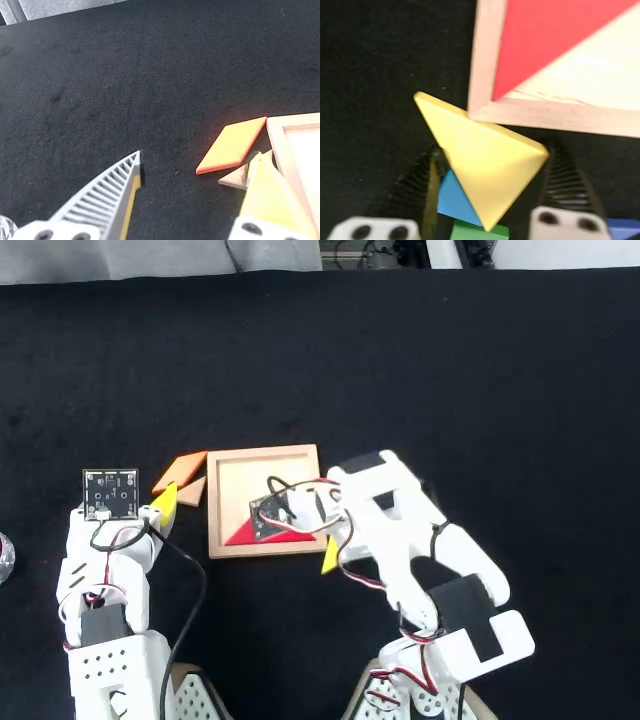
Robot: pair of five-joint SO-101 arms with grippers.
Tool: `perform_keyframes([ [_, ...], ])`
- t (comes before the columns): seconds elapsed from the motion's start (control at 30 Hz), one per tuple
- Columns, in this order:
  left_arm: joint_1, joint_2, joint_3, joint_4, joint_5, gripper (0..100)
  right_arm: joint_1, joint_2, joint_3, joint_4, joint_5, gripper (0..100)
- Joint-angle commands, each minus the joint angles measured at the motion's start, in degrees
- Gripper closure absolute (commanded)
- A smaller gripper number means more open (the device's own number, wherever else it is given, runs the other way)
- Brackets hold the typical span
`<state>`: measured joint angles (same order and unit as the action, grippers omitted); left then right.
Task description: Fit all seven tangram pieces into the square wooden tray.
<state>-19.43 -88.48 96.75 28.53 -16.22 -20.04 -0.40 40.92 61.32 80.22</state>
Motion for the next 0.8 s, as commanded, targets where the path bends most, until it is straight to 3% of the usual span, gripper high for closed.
perform_keyframes([
  [0.0,0.0,-0.7,1.1,0.2,0.4,67,0.5,0.5,0.3,-0.4,0.6,85.7],
  [0.43,0.0,-0.7,1.1,0.2,0.4,67,3.3,-8.7,-0.7,2.9,0.0,86.1],
  [0.77,0.0,-0.7,1.1,0.2,0.4,67,-0.4,-23.2,-1.3,3.6,-18.5,86.1],
])
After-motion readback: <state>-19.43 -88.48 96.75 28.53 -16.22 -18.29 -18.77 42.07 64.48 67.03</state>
